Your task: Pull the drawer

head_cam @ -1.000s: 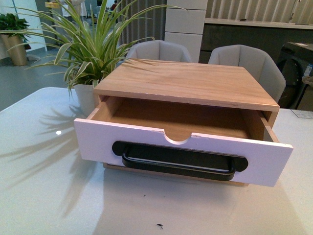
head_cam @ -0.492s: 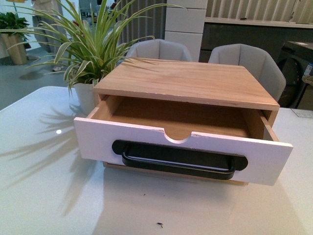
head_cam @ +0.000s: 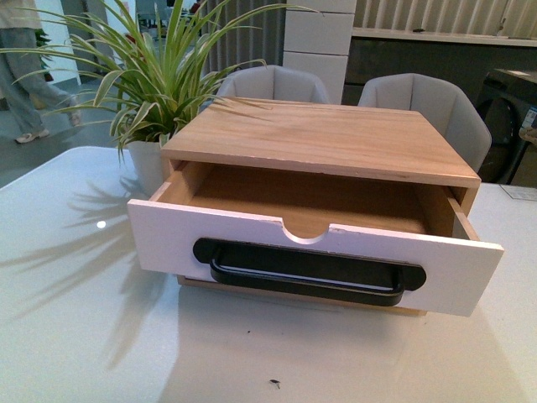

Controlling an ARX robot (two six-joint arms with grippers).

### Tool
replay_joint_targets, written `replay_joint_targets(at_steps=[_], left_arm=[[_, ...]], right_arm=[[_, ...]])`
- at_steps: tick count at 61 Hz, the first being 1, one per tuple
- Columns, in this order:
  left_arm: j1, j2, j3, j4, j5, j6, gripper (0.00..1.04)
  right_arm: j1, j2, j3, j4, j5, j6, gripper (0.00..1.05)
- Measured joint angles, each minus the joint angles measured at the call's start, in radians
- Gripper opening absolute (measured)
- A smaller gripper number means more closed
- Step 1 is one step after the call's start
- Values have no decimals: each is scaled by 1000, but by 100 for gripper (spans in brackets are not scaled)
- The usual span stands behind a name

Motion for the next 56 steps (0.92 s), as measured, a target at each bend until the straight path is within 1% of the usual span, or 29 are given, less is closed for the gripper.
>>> replay_joint_targets(at_steps=[3, 4, 5, 15, 16, 19, 20, 26, 27, 31, 33, 35, 38, 56], left_arm=[[0, 0, 0, 0, 0, 0, 3], [0, 0, 0, 0, 0, -1, 4], [0, 0, 0, 0, 0, 0, 7], [0, 0, 0, 0, 0, 0, 43], [0, 0, 0, 0, 0, 0, 44], [0, 0, 0, 0, 0, 0, 55], [0, 0, 0, 0, 0, 0, 57], [0, 0, 0, 0, 0, 0, 78], [0, 0, 0, 0, 0, 0, 79], [0, 0, 0, 0, 0, 0, 93], [0, 0, 0, 0, 0, 0, 98], [0, 0, 0, 0, 0, 0, 98], [0, 0, 0, 0, 0, 0, 97], [0, 0, 0, 0, 0, 0, 97]], right_arm=[[0, 0, 0, 0, 0, 0, 2], [0, 0, 0, 0, 0, 0, 2], [0, 0, 0, 0, 0, -1, 4], [0, 0, 0, 0, 0, 0, 39], [0, 0, 0, 0, 0, 0, 41], [0, 0, 0, 0, 0, 0, 51], [0, 0, 0, 0, 0, 0, 53], [0, 0, 0, 0, 0, 0, 74], [0, 0, 0, 0, 0, 0, 76], [0, 0, 0, 0, 0, 0, 90], [0, 0, 0, 0, 0, 0, 95], [0, 0, 0, 0, 0, 0, 97], [0, 0, 0, 0, 0, 0, 96], [0, 0, 0, 0, 0, 0, 96]])
